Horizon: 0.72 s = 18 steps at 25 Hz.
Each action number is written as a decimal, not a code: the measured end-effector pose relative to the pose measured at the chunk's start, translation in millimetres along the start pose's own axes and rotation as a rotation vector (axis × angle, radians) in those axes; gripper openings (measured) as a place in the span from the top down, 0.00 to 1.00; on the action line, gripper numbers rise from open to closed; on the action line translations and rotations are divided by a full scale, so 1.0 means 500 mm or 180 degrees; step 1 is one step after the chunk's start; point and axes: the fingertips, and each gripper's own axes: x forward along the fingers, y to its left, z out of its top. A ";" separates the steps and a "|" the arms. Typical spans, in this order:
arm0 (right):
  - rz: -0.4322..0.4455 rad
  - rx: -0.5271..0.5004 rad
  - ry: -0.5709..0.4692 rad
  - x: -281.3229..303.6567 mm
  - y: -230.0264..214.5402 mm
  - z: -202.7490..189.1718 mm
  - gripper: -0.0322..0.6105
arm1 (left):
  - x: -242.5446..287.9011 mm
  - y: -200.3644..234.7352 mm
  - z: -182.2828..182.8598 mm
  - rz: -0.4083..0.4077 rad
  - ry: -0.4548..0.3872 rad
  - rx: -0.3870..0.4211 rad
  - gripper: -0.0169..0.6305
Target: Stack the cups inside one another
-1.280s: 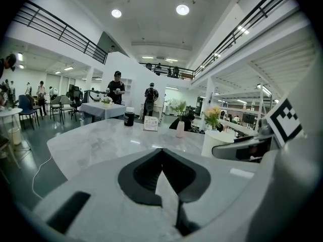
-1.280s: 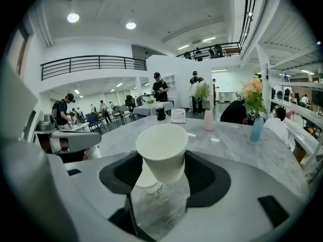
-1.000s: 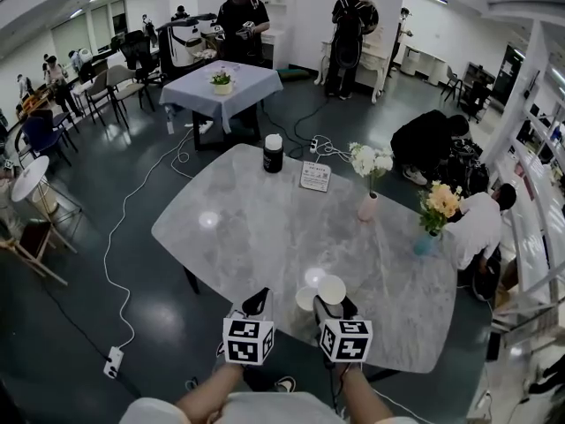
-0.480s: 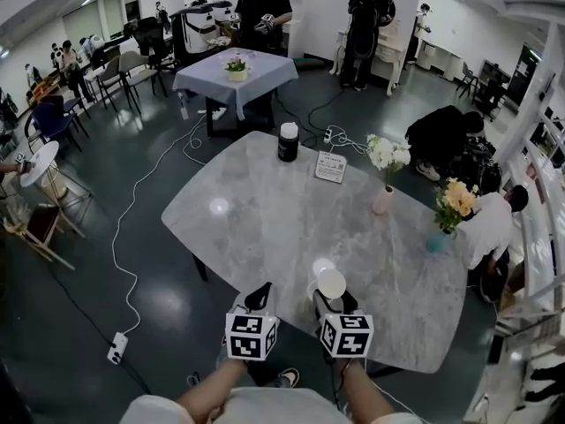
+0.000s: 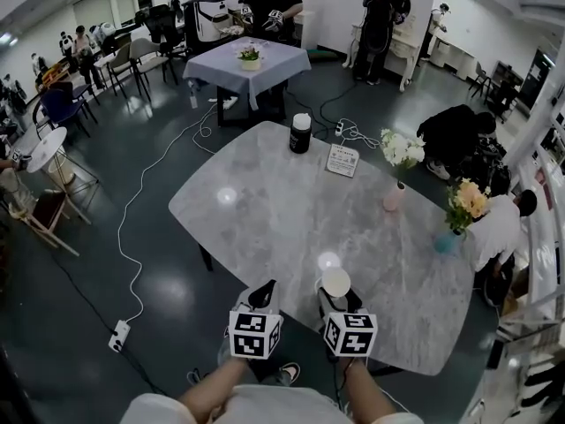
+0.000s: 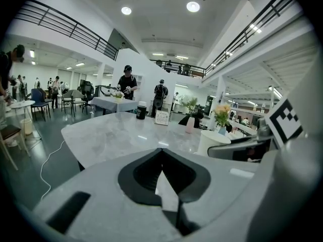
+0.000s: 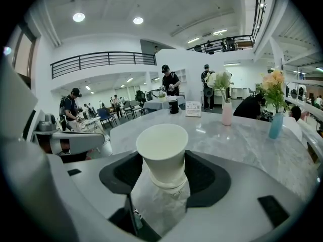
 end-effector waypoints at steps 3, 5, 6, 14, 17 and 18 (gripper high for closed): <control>0.0005 0.0013 -0.0017 0.001 0.002 -0.002 0.57 | -0.004 0.002 -0.002 0.0009 0.0001 0.0001 0.96; -0.0011 0.0008 -0.0027 0.005 0.001 -0.005 0.57 | -0.005 0.002 -0.002 0.0013 0.0000 0.0004 0.96; -0.0025 0.0003 -0.0022 0.007 -0.001 -0.008 0.57 | -0.006 0.002 -0.004 0.0014 0.0002 0.0006 0.96; -0.0051 0.0038 0.0067 0.007 -0.005 -0.032 0.55 | -0.008 -0.002 -0.023 0.0008 0.0064 0.0009 0.96; -0.0066 0.0062 0.0061 0.003 -0.007 -0.033 0.55 | -0.007 -0.007 -0.025 -0.0015 0.0082 0.0014 0.96; -0.0070 0.0068 0.0057 0.001 -0.007 -0.032 0.55 | -0.007 -0.009 -0.025 -0.0022 0.0087 0.0014 0.96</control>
